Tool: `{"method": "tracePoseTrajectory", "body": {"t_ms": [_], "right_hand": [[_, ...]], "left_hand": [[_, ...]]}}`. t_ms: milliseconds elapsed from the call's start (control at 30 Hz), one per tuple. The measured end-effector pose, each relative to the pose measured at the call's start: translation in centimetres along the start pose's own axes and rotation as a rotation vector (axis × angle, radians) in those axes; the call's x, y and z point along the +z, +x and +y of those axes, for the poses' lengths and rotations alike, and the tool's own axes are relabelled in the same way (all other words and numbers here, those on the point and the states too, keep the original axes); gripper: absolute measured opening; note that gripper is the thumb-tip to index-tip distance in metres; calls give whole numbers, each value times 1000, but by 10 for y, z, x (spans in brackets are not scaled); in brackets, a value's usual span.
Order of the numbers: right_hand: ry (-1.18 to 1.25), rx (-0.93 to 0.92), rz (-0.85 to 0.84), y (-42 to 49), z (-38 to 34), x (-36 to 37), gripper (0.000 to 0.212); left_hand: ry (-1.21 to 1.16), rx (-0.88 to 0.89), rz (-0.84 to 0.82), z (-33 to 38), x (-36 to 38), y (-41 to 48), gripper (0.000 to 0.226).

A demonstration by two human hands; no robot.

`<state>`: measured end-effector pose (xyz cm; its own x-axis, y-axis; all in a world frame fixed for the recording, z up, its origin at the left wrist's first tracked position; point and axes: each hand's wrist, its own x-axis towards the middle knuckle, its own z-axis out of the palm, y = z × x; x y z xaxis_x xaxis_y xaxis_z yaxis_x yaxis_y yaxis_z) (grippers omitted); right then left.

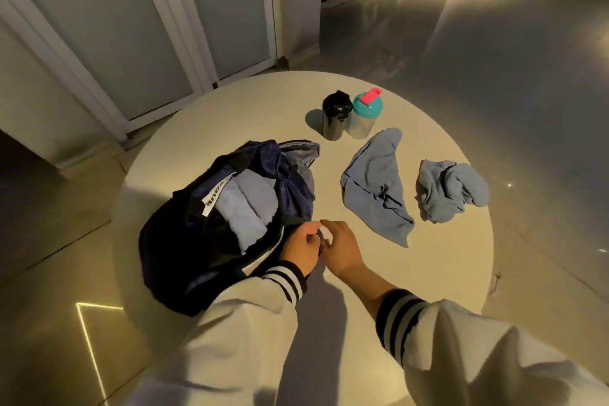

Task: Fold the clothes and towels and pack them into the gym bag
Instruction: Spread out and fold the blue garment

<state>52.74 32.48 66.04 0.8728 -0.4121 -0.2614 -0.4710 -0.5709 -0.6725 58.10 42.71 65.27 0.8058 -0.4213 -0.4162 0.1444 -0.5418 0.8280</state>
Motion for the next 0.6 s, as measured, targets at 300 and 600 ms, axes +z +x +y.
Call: {"method": "tracePoseTrajectory", "body": {"t_ms": [300,600], "right_hand": [[-362,103,-27,29,125,-20,55],[-276,-116,215,21,192,11,32]], "left_hand": [[172,87,-109,-19,108,35,43],[110,224,166,-86,149,22,43]]}}
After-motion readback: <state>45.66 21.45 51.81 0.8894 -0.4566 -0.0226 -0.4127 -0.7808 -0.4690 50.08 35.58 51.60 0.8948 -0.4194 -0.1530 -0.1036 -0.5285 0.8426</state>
